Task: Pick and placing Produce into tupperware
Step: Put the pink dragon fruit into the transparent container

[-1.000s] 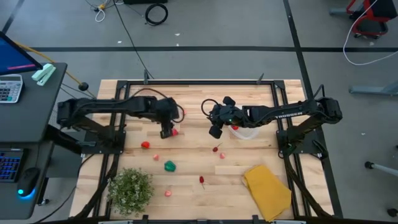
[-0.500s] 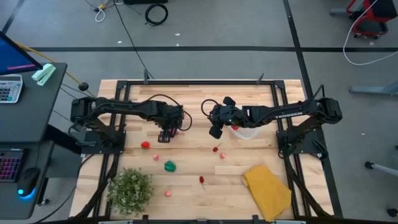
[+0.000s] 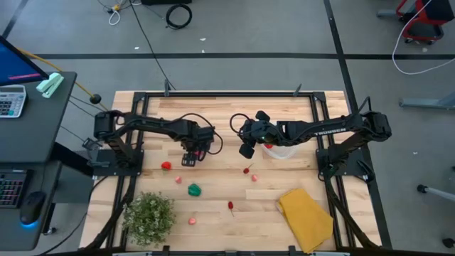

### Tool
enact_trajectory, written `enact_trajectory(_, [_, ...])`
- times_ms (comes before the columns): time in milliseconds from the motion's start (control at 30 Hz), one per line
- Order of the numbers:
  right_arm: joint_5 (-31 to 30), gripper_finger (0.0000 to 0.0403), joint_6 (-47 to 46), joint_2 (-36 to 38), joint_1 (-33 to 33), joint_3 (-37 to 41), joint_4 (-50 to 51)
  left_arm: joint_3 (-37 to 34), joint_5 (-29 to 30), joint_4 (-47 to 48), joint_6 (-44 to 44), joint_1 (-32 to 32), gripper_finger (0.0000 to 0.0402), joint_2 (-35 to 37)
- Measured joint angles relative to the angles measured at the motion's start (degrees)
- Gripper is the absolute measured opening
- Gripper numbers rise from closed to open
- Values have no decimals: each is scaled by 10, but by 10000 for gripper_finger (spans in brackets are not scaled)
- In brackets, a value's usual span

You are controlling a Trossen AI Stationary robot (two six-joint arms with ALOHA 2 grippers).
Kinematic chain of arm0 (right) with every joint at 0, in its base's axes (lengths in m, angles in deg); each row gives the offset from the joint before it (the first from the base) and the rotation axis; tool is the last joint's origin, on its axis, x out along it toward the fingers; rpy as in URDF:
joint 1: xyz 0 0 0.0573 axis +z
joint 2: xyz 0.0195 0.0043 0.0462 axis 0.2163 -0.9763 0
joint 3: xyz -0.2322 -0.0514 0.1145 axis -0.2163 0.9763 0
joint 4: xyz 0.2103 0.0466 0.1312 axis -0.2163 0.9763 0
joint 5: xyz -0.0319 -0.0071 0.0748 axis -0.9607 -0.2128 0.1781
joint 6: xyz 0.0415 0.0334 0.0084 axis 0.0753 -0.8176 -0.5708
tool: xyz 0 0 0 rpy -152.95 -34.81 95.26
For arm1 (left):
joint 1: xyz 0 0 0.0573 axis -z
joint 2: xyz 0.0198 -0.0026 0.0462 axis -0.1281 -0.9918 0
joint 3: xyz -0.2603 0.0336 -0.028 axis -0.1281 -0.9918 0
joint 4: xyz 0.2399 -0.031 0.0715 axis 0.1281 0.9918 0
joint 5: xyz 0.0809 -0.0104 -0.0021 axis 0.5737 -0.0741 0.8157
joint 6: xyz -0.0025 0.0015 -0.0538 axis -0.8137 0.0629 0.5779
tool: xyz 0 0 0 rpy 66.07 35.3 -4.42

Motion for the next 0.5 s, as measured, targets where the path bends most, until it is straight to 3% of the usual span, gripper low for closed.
enact_trajectory(167, [0, 138, 0, 0, 0, 0, 0, 0, 0, -9, 0, 0, 271, -18])
enact_trajectory(500, [-1, 132, 9, 10, 0, 0, 45, 0, 0, -7, 56, 0, 222, -19])
